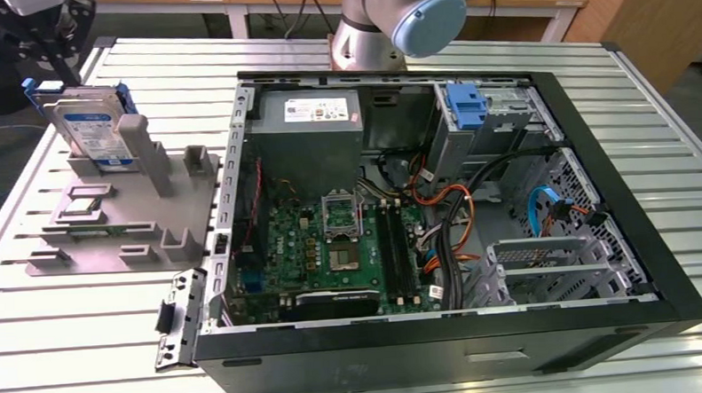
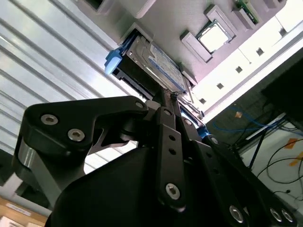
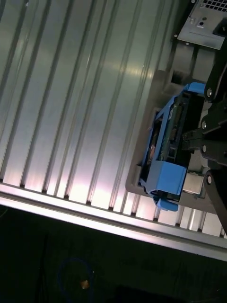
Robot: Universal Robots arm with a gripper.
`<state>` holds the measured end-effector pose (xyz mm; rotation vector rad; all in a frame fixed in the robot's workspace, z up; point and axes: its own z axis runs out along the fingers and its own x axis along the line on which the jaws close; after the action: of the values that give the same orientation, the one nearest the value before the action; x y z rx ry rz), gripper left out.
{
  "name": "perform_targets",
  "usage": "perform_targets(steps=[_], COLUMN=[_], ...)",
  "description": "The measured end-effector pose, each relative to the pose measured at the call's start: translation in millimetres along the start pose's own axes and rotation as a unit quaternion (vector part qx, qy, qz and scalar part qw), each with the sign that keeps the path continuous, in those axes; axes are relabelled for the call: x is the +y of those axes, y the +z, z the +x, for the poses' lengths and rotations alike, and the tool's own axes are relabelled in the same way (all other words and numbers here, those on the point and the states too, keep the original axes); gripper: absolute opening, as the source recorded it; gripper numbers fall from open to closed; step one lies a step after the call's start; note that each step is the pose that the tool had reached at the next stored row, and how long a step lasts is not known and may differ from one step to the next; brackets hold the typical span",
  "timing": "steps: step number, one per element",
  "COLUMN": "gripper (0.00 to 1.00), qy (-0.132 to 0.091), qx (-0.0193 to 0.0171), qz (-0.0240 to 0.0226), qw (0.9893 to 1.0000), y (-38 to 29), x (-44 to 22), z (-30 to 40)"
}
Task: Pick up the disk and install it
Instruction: 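Pick up the disk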
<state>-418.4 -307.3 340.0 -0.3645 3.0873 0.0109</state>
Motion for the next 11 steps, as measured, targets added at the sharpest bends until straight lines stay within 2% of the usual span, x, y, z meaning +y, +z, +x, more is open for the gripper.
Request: perform_targets(steps=[3, 11], gripper=[0.1, 0.1], qy=[-0.027, -0.029], qx=[0.0001, -0.0002], qz=[-0.0009, -0.0022], qw=[0.9996, 0.9996], y=[0.1, 0.1], x=[0.0, 0.0], z=[0.0, 0.0])
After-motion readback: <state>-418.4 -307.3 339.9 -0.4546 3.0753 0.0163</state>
